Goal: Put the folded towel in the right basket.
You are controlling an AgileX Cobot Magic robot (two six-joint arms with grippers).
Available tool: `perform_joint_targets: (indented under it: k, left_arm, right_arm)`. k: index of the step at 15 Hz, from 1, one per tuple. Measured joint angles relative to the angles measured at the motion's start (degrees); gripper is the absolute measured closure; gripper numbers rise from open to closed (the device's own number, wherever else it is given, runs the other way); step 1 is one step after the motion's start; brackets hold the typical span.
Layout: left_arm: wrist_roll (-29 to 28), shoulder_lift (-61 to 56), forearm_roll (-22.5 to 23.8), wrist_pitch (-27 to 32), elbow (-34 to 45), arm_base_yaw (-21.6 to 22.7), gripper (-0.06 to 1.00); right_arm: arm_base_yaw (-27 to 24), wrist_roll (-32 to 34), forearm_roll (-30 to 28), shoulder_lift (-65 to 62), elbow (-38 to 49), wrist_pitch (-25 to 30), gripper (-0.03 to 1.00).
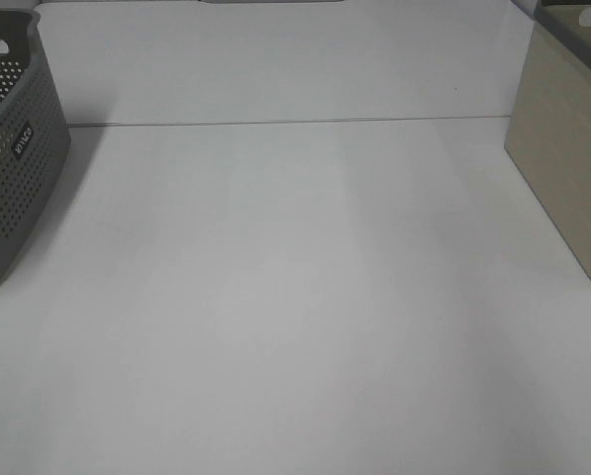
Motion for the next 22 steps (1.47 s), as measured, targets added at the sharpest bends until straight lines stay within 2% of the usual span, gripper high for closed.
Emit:
perform_joint_targets:
  k: [6, 8, 11, 13, 14, 19, 22]
  left_arm:
    - [0.0, 0.0, 0.0, 0.0, 0.0, 0.0, -0.03]
    - [0.0, 0.0, 0.0, 0.0, 0.0, 0.0, -0.03]
    - [0.0, 0.0, 0.0, 0.0, 0.0, 0.0, -0.03]
    - [0.0, 0.0, 0.0, 0.0, 0.0, 0.0, -0.03]
    - [0.0, 0.0, 0.0, 0.0, 0.0, 0.0, -0.03]
    - [0.0, 0.0, 0.0, 0.0, 0.0, 0.0, -0.03]
    - [0.0, 0.0, 0.0, 0.0, 0.0, 0.0, -0.03]
  right_arm:
    - [15.76, 1.83, 0.0, -8.48, 0.0, 0.06, 0.25]
    - [17.25, 2.69, -1.49, -12.89, 2.98, 0.0, 0.25]
    - [17.3, 3.09, -3.67, -24.01, 14.73, -0.06, 0.25]
    - [17.3, 3.09, -4.07, -35.35, 28.13, -0.06, 0.25]
    - [17.3, 3.09, -4.18, -37.7, 31.0, -0.06, 0.25]
    - [17.3, 3.15, -5.21, -59.53, 59.3, -0.06, 0.25]
    - [17.3, 3.21, -6.47, -71.91, 71.51, -0.06, 0.25]
